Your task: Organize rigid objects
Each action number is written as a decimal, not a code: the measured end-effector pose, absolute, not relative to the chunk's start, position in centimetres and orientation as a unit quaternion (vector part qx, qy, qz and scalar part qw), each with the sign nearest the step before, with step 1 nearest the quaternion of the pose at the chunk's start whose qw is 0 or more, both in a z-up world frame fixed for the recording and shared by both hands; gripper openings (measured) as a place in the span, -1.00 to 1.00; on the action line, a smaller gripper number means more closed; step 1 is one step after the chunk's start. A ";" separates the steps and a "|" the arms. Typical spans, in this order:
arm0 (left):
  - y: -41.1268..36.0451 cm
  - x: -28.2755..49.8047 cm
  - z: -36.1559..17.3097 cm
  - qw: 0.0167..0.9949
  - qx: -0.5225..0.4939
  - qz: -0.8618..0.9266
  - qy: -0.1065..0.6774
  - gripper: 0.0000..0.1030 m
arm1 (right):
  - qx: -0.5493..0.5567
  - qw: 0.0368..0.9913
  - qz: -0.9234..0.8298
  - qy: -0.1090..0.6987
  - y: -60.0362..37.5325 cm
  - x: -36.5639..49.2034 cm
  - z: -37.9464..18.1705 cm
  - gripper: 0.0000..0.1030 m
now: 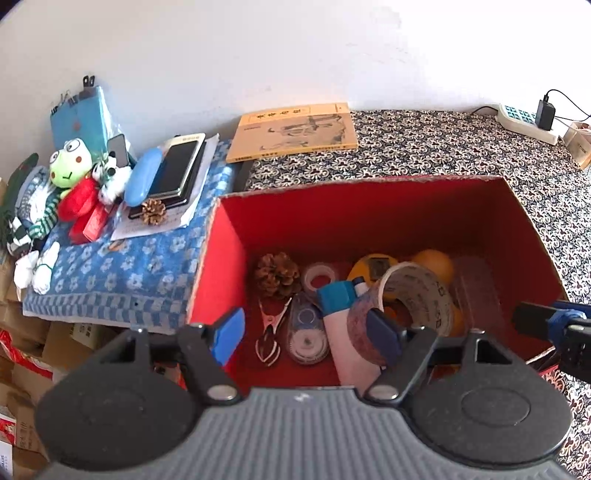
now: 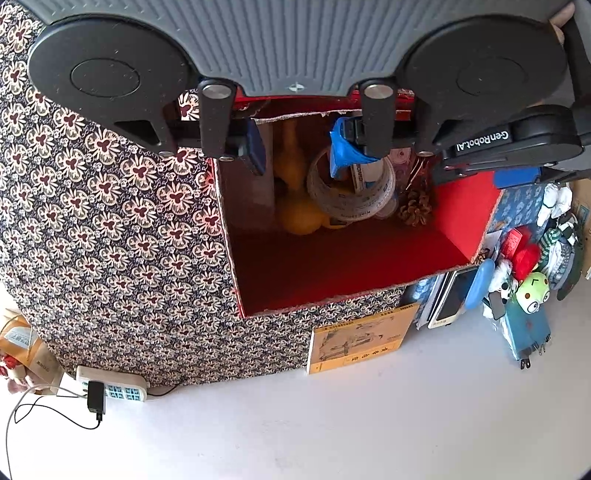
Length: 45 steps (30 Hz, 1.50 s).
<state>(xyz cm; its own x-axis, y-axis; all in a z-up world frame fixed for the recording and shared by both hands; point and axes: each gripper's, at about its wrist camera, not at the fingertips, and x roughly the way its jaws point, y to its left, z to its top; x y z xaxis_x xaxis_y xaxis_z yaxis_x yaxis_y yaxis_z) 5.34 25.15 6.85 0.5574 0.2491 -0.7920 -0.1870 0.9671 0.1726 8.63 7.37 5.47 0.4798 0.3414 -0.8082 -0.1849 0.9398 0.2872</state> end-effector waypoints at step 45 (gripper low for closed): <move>20.9 3.4 7.7 0.887 0.045 0.112 0.445 0.53 | 0.118 0.858 0.168 0.471 3.6 7.1 6.5 -0.56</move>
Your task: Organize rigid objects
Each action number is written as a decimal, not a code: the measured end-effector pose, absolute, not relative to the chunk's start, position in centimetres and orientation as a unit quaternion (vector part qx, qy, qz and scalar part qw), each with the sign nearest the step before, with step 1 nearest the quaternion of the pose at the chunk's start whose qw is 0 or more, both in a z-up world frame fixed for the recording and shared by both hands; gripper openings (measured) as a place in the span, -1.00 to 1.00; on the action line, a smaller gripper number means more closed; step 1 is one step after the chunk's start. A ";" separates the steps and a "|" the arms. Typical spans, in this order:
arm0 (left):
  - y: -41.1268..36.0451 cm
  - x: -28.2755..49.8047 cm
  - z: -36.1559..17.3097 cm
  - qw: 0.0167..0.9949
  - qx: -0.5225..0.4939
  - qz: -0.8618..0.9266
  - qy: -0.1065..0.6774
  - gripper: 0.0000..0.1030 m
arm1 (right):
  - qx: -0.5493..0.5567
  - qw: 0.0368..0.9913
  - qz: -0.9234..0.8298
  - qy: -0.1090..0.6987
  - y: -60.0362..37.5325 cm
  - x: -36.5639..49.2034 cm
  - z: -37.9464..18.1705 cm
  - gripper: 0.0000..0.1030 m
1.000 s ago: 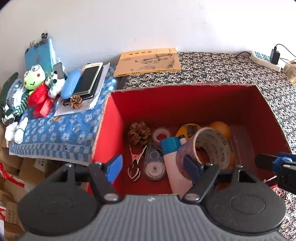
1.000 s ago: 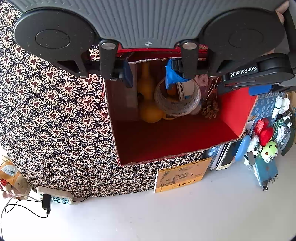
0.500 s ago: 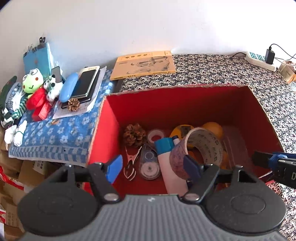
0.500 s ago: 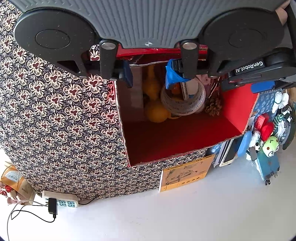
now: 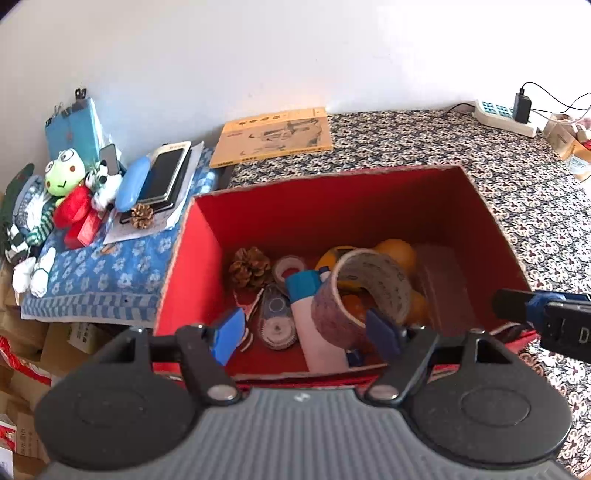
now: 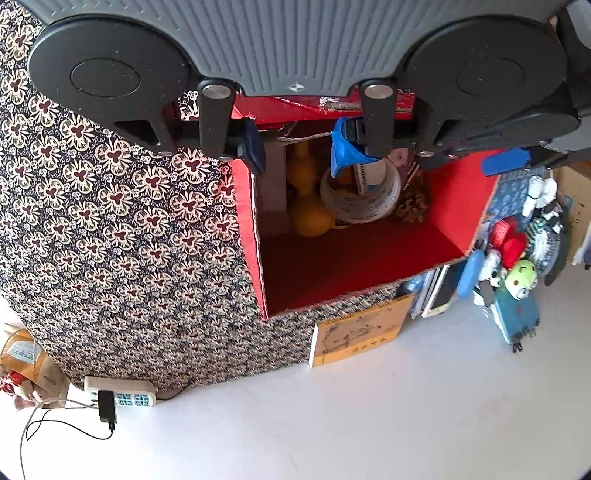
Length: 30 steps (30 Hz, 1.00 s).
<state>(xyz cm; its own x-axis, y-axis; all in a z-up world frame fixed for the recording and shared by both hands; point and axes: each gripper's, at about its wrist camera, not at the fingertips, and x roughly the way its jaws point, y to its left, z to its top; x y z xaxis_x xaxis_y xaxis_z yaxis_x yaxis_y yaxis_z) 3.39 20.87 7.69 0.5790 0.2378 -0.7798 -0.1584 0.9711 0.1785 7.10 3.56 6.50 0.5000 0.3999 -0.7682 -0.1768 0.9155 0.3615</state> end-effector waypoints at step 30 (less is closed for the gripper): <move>8.5 -0.7 6.8 0.878 0.052 0.111 0.463 0.56 | 0.100 0.850 0.146 0.496 -6.8 3.7 6.0 -0.54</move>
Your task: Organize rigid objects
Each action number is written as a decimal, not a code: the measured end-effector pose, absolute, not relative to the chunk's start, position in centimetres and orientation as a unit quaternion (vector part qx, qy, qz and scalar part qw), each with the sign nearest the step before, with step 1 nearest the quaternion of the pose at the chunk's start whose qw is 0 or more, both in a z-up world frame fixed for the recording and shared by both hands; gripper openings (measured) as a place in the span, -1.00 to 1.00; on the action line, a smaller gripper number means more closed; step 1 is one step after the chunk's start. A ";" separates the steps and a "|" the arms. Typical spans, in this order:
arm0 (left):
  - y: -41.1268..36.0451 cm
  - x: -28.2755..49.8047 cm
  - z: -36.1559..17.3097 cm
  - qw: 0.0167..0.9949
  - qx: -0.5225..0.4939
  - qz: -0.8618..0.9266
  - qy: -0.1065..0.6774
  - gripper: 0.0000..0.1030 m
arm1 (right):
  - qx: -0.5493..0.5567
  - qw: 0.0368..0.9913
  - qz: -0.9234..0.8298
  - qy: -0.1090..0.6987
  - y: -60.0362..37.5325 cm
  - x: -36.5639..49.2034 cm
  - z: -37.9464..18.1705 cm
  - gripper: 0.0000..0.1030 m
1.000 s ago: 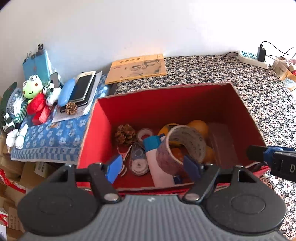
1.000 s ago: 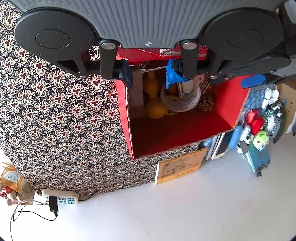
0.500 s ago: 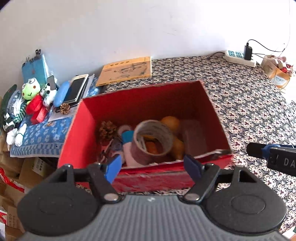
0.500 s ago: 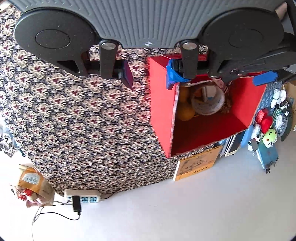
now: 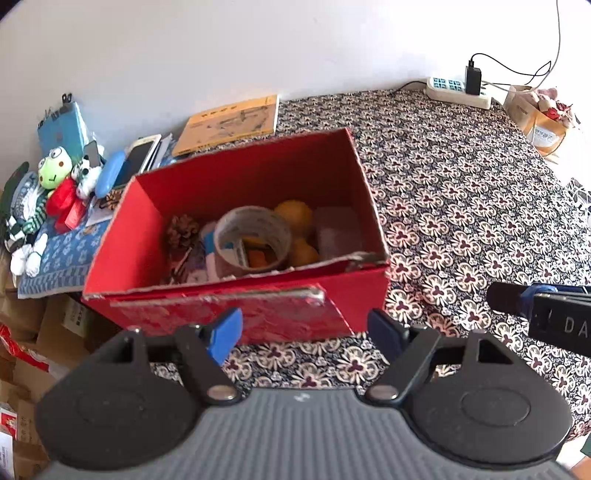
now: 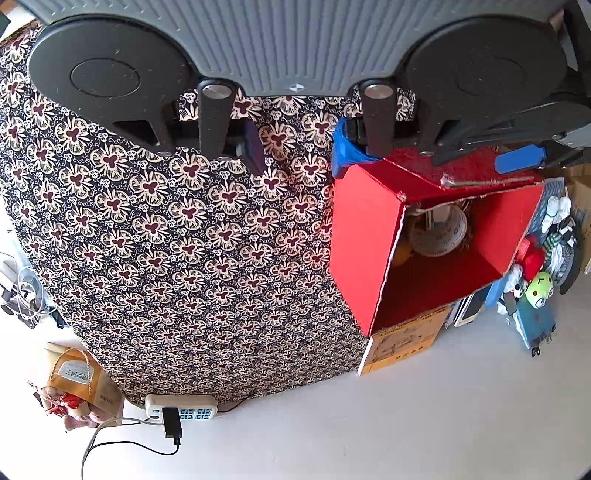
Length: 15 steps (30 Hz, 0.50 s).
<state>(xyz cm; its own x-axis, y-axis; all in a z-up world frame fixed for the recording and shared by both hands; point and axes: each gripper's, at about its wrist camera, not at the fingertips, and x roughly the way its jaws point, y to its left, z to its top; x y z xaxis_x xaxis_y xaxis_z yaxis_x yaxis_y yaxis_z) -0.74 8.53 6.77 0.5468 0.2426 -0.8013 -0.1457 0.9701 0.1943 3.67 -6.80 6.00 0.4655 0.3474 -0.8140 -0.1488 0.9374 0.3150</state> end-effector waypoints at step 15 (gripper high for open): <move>10.0 -1.4 7.4 0.877 0.037 0.141 0.457 0.56 | 0.087 0.843 0.185 0.498 -4.5 3.9 6.7 -0.54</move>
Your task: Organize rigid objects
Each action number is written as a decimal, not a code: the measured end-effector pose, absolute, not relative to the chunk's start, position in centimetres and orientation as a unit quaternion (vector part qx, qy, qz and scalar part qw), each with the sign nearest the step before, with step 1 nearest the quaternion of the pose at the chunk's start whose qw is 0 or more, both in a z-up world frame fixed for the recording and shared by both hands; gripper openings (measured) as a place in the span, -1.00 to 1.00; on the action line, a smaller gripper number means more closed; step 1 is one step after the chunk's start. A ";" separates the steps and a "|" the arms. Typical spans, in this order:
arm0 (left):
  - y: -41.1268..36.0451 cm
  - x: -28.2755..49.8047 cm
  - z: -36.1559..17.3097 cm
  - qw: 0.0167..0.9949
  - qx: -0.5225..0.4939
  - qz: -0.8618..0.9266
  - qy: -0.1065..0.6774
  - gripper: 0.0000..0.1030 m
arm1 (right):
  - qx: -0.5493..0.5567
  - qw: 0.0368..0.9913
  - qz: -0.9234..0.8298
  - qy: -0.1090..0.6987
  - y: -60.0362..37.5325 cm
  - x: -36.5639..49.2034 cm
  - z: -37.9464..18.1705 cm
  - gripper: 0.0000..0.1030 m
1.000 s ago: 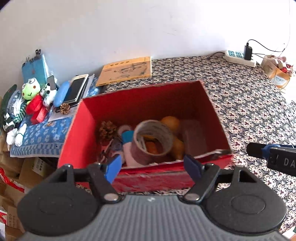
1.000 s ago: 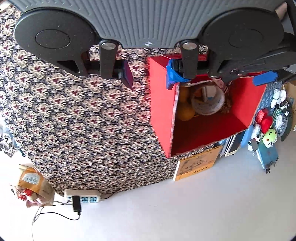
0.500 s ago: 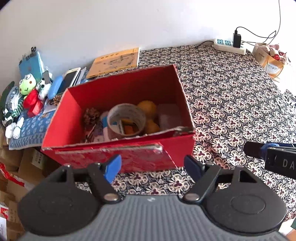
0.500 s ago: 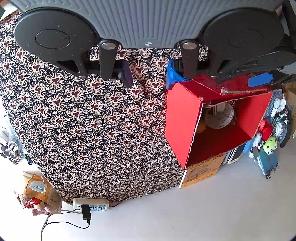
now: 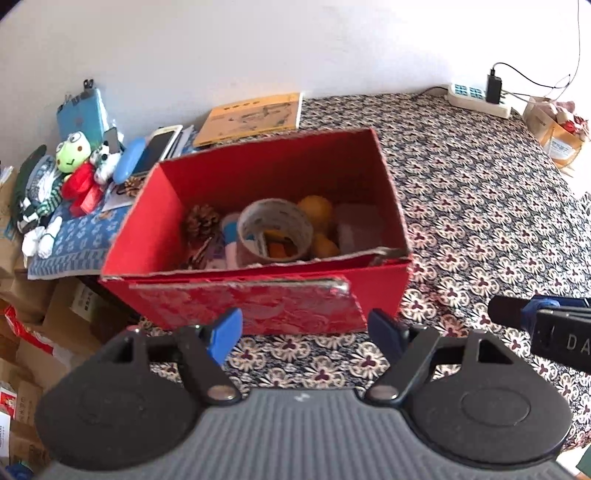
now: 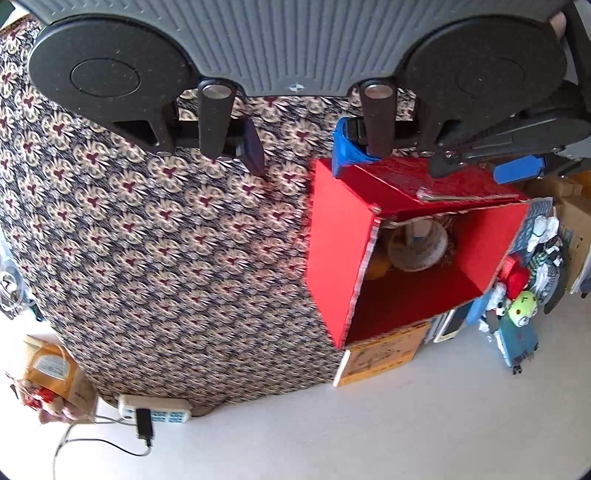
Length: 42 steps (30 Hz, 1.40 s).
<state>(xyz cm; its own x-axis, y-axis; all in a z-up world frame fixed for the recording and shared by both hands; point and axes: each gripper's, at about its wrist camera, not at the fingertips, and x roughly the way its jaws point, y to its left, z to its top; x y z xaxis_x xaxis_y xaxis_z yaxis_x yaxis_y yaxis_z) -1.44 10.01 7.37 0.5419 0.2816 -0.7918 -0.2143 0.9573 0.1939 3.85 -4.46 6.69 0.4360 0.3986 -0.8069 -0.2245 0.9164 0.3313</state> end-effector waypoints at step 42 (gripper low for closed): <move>26.2 8.0 3.8 0.876 0.043 0.133 0.461 0.56 | 0.074 0.859 0.199 0.466 10.4 12.6 2.5 -0.52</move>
